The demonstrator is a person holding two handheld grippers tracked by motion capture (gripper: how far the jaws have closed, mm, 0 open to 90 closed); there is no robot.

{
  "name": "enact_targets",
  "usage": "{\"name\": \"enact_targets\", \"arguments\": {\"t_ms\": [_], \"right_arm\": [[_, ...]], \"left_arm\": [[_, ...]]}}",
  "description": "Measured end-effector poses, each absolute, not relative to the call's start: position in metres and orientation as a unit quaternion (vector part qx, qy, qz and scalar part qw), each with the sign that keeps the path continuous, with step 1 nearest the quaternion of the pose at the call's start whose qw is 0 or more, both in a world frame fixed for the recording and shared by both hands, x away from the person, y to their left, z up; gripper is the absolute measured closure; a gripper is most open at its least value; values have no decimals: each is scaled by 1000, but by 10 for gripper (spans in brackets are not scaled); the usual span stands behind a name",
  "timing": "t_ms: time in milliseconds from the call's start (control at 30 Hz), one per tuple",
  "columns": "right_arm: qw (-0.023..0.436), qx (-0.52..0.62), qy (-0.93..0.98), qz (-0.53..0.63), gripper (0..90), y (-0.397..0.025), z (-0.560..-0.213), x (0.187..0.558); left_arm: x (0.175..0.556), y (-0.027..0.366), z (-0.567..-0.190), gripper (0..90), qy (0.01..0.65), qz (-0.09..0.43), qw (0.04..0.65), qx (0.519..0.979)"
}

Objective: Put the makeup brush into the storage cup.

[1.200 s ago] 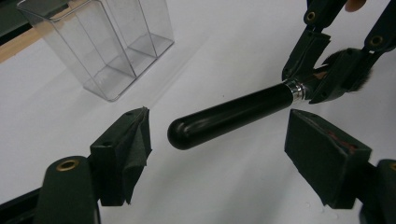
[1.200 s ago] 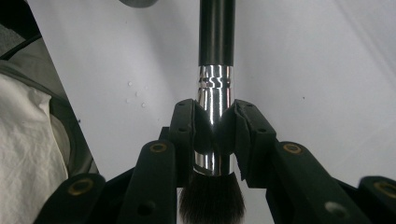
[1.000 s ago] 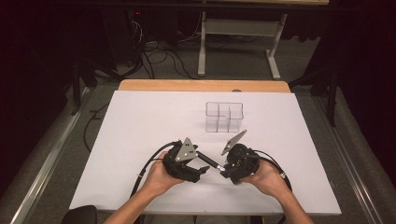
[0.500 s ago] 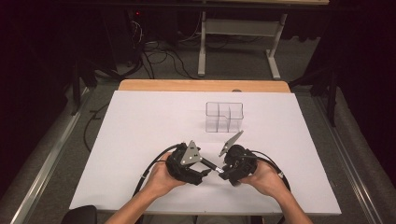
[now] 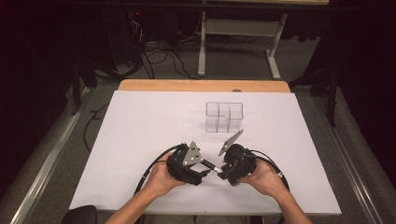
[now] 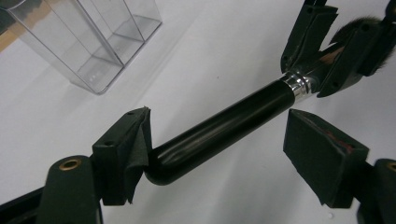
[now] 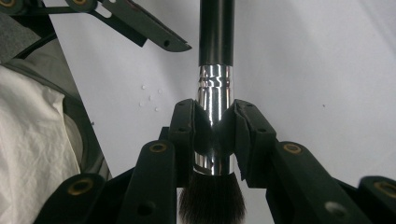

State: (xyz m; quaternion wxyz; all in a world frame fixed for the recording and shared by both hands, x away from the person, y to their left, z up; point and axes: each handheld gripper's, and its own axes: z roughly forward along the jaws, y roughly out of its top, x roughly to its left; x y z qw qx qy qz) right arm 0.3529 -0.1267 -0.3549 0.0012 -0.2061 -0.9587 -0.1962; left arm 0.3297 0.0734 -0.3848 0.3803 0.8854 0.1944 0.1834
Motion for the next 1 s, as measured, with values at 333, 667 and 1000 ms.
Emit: {"name": "enact_targets", "arguments": {"t_ms": [333,667,1000], "right_arm": [[5,-204,-959,-199,726,-126,-354,352],[14,-206,-956,-207,726,-126,-353,352],[20,-211,-957,-199,726,-124,-353,350]], "left_arm": [[328,71,-387,241,192,192,368,889],[328,69,-389,259,190,204,354,893],[326,68,-389,266,184,210,350,894]]}}
